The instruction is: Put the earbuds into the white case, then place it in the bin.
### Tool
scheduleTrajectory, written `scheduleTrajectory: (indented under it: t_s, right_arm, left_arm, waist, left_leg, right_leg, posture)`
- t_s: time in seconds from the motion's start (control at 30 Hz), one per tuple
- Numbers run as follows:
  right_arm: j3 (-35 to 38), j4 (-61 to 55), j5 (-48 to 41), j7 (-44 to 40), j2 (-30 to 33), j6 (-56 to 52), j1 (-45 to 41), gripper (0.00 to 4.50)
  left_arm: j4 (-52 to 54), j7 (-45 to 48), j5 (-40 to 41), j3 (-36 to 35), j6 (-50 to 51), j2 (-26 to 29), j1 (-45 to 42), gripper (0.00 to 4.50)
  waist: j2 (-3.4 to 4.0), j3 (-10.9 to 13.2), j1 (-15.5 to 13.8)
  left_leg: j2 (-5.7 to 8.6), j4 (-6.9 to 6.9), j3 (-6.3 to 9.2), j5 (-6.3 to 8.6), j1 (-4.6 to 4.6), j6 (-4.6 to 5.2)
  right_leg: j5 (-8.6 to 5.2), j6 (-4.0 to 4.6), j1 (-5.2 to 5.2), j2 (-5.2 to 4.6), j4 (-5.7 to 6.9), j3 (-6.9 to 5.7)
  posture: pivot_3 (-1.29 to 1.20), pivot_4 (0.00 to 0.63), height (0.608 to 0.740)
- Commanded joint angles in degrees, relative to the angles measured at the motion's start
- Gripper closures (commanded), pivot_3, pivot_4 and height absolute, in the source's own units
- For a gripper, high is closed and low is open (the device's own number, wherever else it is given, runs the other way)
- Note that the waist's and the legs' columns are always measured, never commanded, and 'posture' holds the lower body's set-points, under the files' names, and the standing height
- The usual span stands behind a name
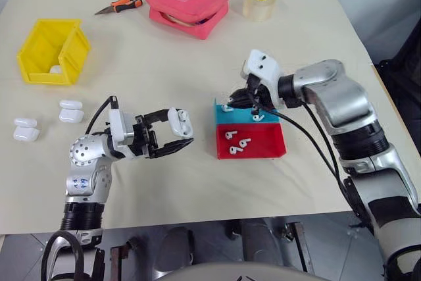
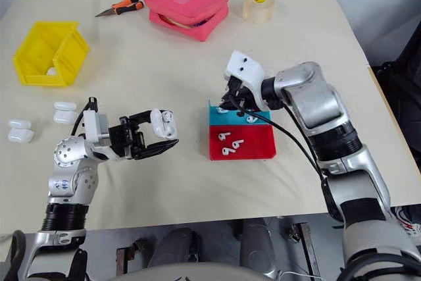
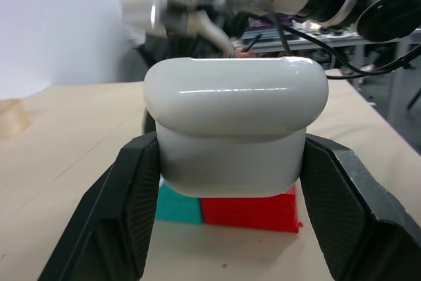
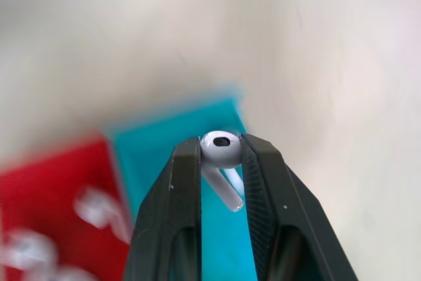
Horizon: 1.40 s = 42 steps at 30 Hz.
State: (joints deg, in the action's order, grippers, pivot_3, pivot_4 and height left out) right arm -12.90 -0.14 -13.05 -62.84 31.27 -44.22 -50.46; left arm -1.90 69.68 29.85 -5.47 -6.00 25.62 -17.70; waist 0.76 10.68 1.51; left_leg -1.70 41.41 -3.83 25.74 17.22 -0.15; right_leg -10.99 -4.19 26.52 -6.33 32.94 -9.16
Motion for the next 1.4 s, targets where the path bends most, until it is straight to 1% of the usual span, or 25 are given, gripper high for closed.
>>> scheduleTrajectory:
  t_s: [0.03,0.1,0.2,0.27,0.43,0.57,0.9,1.03,1.4]
  right_arm:
    - [7.62,-10.09,-9.52,0.45,-1.57,-3.46,3.56,4.02]
    - [12.04,-16.11,-16.06,2.33,-4.55,-5.11,6.93,4.02]
    - [15.22,-23.36,-24.03,6.87,-8.02,-11.57,10.78,4.02]
    - [15.95,-26.36,-27.98,9.34,-9.68,-13.84,12.84,4.02]
    - [14.93,-28.65,-32.78,16.58,-14.93,-14.82,15.2,4.02]
    - [12.04,-27.75,-31.46,18.86,-16.78,-11.13,16.43,4.02]
    - [6.89,-24.36,-28.54,18.93,-16.63,-3.66,18.82,4.02]
    - [5.17,-23.36,-27.25,18.24,-15.99,-1.04,21.12,4.02]
    - [3.93,-21.56,-24.77,18.63,-13.46,3.65,25.67,4.02]
  left_arm:
    - [-1.7,2.14,1.57,0.26,-0.16,-0.11,-1.79,1.72]
    - [-3.84,3.03,1.6,0.35,-0.18,-0.52,-3.57,1.72]
    - [-7.04,4.66,1.66,0.53,-0.27,-1.18,-6.12,1.72]
    - [-8.8,5.89,1.5,0.83,-0.45,-1.63,-7.54,1.72]
    - [-12.55,8.74,1.09,1.57,-0.87,-2.79,-10.92,1.72]
    - [-13.35,10.23,1.11,2.14,-0.65,-3.43,-12.56,1.72]
    - [-10.81,11.24,2.0,2.07,1.38,-3.89,-12.52,1.72]
    - [-9.08,10.93,2.57,1.69,2.58,-3.82,-11.89,1.72]
    - [-7.52,9.43,3.68,-0.03,3.51,-4.02,-11.38,1.72]
  waist:
    - [0.0,0.0,-0.01]
    - [0.0,0.0,-0.02]
    - [0.0,0.0,0.02]
    - [0.0,0.0,0.01]
    - [0.0,0.0,0.12]
    - [0.0,0.0,0.11]
    - [-0.01,-0.01,0.11]
    - [-0.01,-0.01,0.12]
    - [-0.02,-0.01,0.08]
  left_leg:
    - [0.0,-0.01,-0.02,0.0,-0.01,0.0]
    - [0.0,0.0,0.0,0.0,-0.01,0.0]
    - [0.0,0.0,-0.01,0.0,-0.04,0.0]
    - [0.01,0.01,0.0,0.0,-0.04,0.0]
    - [0.04,0.0,-0.01,0.0,-0.06,0.0]
    - [0.05,-0.01,-0.03,0.0,-0.08,0.0]
    - [0.05,0.0,-0.04,0.0,-0.08,0.0]
    - [0.05,-0.01,-0.04,0.0,-0.07,0.0]
    - [0.05,0.0,-0.04,0.0,-0.07,0.0]
  right_leg:
    - [0.0,0.0,-0.01,0.0,0.01,0.01]
    - [0.0,0.0,0.0,0.01,0.02,0.0]
    - [0.0,0.0,-0.01,0.02,0.06,0.03]
    - [0.0,0.0,-0.02,0.02,0.07,0.03]
    - [0.0,0.0,-0.02,0.03,0.07,0.03]
    - [0.0,0.01,-0.02,0.05,0.07,0.05]
    - [0.0,0.01,-0.02,0.04,0.06,0.06]
    - [0.0,0.0,-0.02,0.04,0.06,0.06]
    - [0.0,0.0,-0.03,0.03,0.06,0.07]
  posture:
    - [0.0,0.15,0.74]
    - [0.0,0.15,0.74]
    - [0.0,0.15,0.74]
    - [0.0,0.15,0.74]
    - [0.0,0.15,0.74]
    - [0.0,0.15,0.74]
    - [0.0,0.15,0.74]
    - [0.0,0.15,0.74]
    - [0.0,0.15,0.74]
